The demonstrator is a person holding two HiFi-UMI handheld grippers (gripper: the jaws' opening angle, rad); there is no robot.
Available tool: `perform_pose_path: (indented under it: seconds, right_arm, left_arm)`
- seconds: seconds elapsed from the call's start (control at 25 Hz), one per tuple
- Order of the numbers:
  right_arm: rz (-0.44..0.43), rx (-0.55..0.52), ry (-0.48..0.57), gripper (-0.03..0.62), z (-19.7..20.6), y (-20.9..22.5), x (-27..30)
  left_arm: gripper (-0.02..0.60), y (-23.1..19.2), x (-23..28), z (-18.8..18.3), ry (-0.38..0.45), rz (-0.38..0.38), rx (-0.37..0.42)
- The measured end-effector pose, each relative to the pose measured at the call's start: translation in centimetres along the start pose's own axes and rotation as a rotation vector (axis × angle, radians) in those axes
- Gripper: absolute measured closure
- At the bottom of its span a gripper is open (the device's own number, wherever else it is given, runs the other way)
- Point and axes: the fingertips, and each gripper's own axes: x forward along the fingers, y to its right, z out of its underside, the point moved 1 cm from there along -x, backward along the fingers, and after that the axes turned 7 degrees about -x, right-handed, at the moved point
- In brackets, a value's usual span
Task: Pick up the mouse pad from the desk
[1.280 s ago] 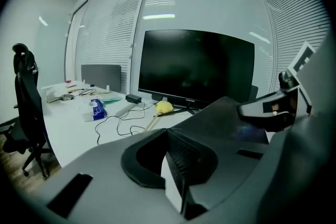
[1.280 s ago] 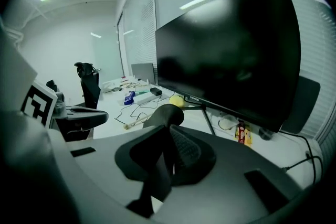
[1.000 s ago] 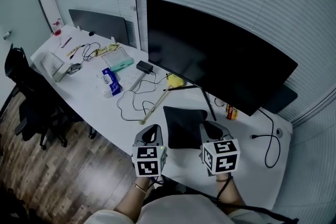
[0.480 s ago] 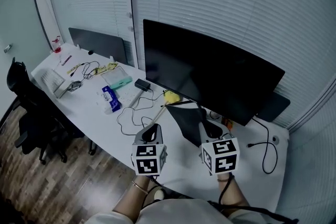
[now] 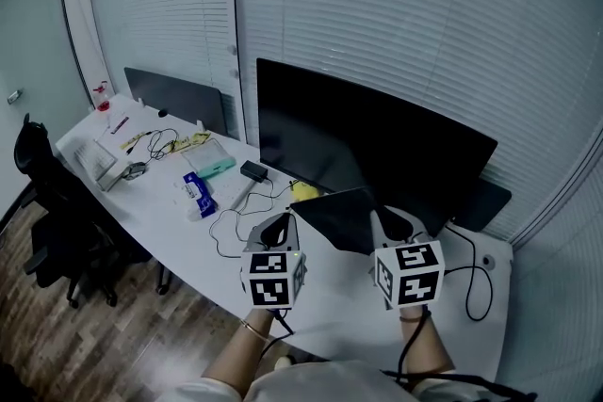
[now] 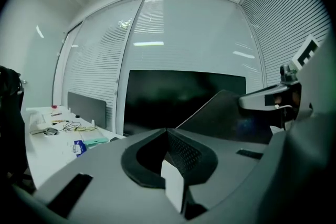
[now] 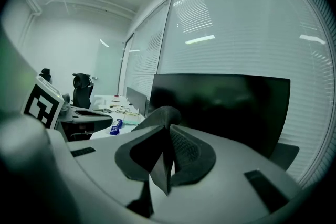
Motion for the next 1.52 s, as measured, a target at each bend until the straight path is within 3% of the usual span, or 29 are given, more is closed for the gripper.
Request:
perform_pose_path:
  seconds: [1.52]
  right_arm:
    - [0.044, 0.041, 0.007, 0.542, 0.0, 0.5, 0.4]
  left_arm:
    - [0.565, 0.7, 1.3, 1.6, -0.03, 0.028, -0.002]
